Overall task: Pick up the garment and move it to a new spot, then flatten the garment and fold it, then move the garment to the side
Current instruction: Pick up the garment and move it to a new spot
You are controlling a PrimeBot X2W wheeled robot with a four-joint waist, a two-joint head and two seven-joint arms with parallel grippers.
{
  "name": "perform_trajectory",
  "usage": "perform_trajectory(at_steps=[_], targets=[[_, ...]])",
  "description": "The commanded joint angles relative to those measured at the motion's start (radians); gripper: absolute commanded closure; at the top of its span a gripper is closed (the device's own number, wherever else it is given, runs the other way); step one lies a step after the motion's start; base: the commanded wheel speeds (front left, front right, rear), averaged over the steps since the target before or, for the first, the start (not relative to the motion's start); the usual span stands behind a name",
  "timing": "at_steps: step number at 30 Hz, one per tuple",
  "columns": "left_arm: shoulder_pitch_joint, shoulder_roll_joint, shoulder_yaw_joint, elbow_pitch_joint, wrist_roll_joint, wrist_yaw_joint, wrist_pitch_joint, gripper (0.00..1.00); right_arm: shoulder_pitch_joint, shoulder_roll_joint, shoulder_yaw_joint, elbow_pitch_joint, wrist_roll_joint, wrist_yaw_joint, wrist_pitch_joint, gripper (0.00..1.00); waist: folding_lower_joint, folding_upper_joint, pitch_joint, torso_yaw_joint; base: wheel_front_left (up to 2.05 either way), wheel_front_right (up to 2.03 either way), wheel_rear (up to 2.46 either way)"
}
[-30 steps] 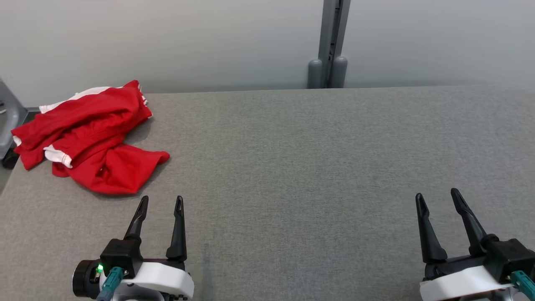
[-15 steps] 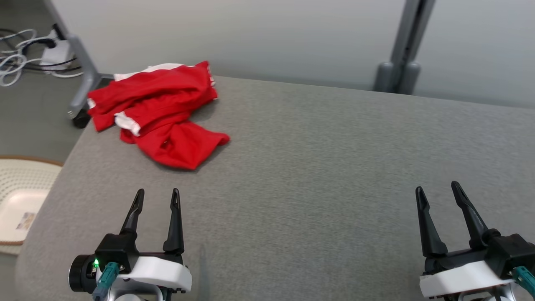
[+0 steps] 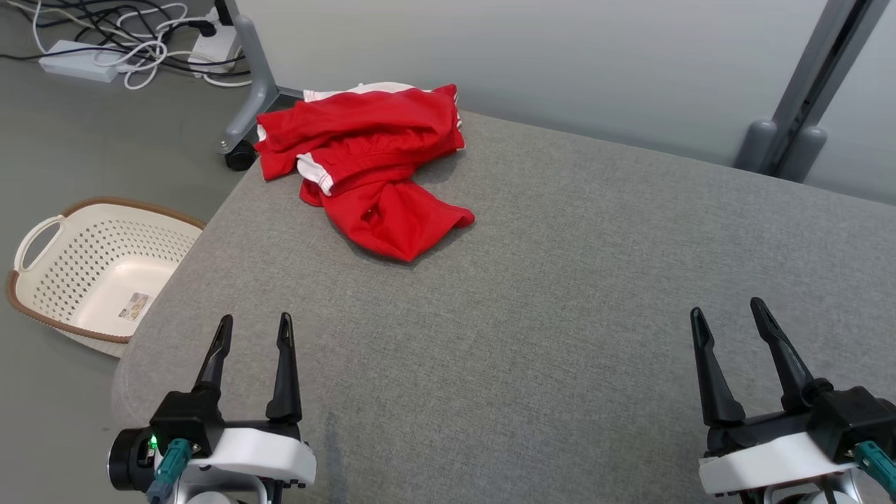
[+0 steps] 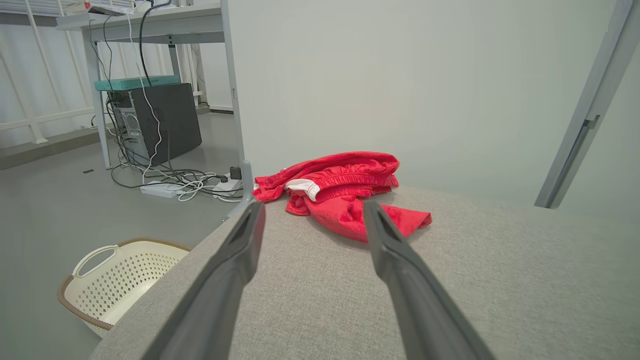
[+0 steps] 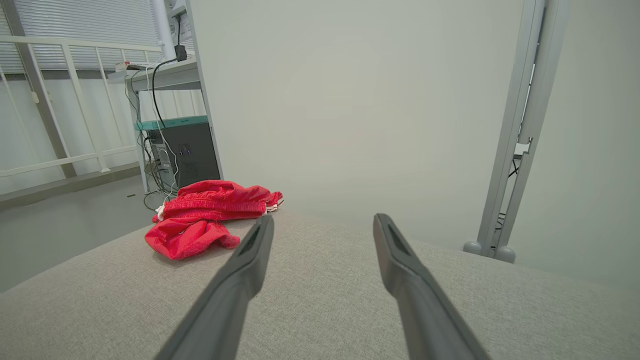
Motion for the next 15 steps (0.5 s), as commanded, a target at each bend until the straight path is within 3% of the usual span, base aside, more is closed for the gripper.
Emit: perform_trajectory(at_steps=[1,9,15], targets=[[0.002,0.004,0.008,-0.005,-0.007,0.006,0.0,0.0,-0.011,-0.007,-0.002,-0.001,-0.007,0.001,-0.006,0.0,0.0,-0.0001,0.007,0.006,0.0,0.0,0.0],[-0.027,0.004,0.062,-0.032,0.001,0.007,0.0,0.0,-0.036,-0.007,-0.005,-0.011,-0.016,0.001,-0.006,0.0,0.0,-0.0001,0.053,-0.014,0.0,0.0,0.0],[-0.099,0.029,0.142,-0.058,0.021,-0.025,0.0,0.0,-0.071,-0.007,0.001,-0.024,-0.038,0.001,-0.006,0.0,0.0,-0.0001,0.12,-0.06,0.0,0.0,0.0]])
